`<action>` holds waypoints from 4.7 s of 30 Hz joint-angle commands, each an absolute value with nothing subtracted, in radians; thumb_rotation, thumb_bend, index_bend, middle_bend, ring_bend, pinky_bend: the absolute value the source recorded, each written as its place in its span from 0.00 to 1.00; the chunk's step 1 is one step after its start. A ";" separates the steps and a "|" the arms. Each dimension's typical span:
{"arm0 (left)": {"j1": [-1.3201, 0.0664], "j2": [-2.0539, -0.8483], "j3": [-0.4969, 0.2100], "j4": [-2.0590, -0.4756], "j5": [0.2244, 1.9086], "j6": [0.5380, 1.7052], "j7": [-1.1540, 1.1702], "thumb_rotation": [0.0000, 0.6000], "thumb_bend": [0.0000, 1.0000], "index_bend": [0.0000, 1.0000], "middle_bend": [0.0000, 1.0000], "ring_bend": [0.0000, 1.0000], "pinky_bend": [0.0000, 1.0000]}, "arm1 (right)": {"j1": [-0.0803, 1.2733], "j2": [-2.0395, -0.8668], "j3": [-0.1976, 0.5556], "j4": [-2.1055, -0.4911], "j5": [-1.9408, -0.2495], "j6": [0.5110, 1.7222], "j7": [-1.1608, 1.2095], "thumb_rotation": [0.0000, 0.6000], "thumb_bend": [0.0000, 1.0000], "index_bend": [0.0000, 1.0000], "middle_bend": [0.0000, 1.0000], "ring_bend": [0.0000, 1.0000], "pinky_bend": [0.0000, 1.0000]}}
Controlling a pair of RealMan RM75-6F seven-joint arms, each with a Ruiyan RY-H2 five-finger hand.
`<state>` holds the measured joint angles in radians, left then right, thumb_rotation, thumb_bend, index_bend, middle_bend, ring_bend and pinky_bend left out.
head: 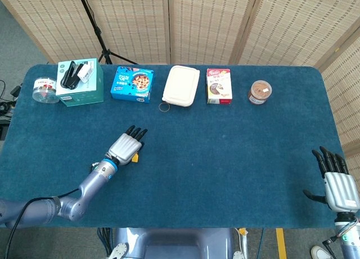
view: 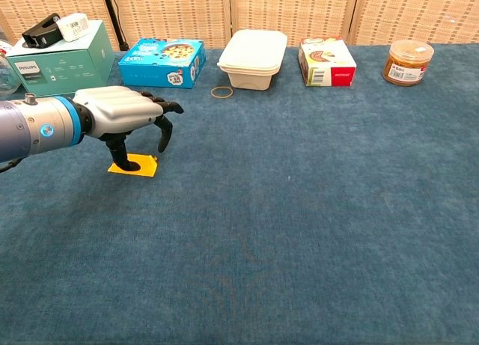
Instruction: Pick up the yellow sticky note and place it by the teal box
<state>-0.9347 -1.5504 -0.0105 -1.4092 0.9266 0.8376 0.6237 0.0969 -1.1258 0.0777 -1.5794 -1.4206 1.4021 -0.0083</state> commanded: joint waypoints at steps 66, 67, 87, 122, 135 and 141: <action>-0.912 -1.671 -0.045 -1.242 0.924 0.815 0.633 1.00 0.50 0.59 0.00 0.00 0.00 | 0.102 -1.120 0.076 -1.575 -1.415 1.384 0.028 1.00 0.00 0.00 0.00 0.00 0.00; -0.911 -1.673 -0.045 -1.242 0.926 0.815 0.631 1.00 0.51 0.60 0.00 0.00 0.00 | 0.102 -1.119 0.076 -1.575 -1.416 1.385 0.029 1.00 0.00 0.00 0.00 0.00 0.00; -0.868 -1.595 -0.024 -1.270 1.005 0.815 0.556 1.00 0.56 0.62 0.00 0.00 0.00 | 0.102 -1.120 0.073 -1.576 -1.420 1.385 0.029 1.00 0.00 0.00 0.00 0.00 0.00; -0.705 -1.310 0.007 -1.272 1.338 0.922 0.101 1.00 0.56 0.61 0.00 0.00 0.00 | 0.111 -1.134 0.064 -1.590 -1.424 1.371 -0.010 1.00 0.00 0.00 0.00 0.00 0.00; -0.717 -1.354 -0.041 -1.330 1.366 0.931 0.049 1.00 0.35 0.22 0.00 0.00 0.00 | 0.107 -1.127 0.066 -1.586 -1.419 1.375 0.008 1.00 0.00 0.00 0.00 0.00 0.00; -0.710 -1.351 -0.049 -1.351 1.388 0.948 0.004 1.00 0.00 0.00 0.00 0.00 0.00 | 0.105 -1.126 0.066 -1.585 -1.419 1.376 0.011 1.00 0.00 0.00 0.00 0.00 0.00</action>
